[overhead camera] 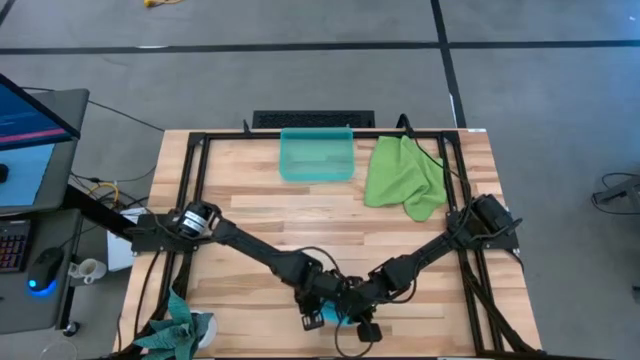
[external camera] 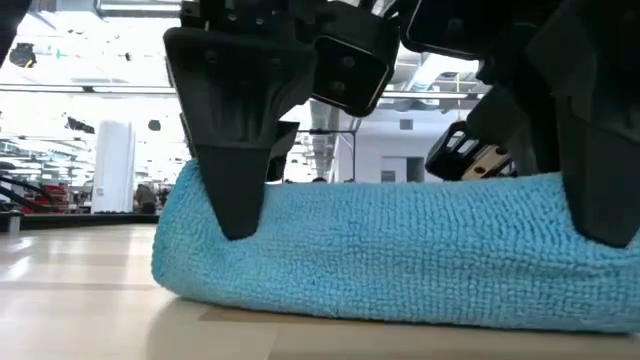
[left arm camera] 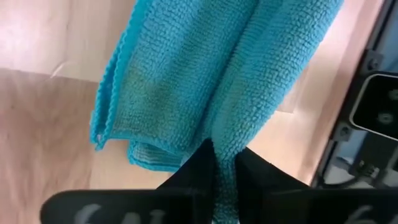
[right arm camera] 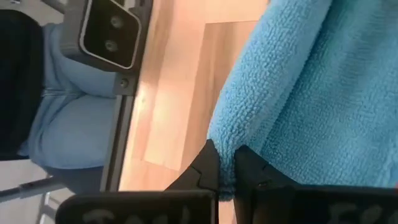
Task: Roll microfiber towels into tight, uniform cylinder then place into a basket
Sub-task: Roll the blue microfiber cloth
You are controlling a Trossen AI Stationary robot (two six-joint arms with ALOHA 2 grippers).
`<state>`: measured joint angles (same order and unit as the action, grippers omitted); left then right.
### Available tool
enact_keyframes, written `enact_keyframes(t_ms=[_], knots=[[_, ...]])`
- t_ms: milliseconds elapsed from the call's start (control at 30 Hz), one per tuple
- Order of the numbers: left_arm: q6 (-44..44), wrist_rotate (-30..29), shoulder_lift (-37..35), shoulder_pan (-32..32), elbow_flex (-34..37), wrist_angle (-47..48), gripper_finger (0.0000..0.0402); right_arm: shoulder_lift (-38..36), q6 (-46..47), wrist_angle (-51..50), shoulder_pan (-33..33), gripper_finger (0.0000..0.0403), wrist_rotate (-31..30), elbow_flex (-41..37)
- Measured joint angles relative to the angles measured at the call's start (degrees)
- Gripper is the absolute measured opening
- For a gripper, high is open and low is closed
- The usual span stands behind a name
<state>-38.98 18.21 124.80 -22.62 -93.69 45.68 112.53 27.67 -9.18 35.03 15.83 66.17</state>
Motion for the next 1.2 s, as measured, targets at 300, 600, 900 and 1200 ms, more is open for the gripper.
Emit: enact_keyframes(t_ms=[300,600,900,1200], knots=[[-0.8,2.8,0.0,3.0,0.1,-0.3,0.0025,-0.1,9.9,0.0,-0.1,0.0033,1.7,0.0],[-4.0,-1.1,0.0,2.7,0.1,-0.7,0.0028,-0.2,18.7,-4.9,-0.4,0.0034,-2.9,0.1],[-4.8,-0.9,0.0,2.2,0.2,-0.7,0.0029,-0.2,24.7,-4.9,-0.7,0.0029,-2.9,0.1],[-3.5,-1.3,0.0,1.8,0.2,-0.7,0.0035,-0.2,24.7,-4.7,-0.7,0.0027,-3.0,0.1]])
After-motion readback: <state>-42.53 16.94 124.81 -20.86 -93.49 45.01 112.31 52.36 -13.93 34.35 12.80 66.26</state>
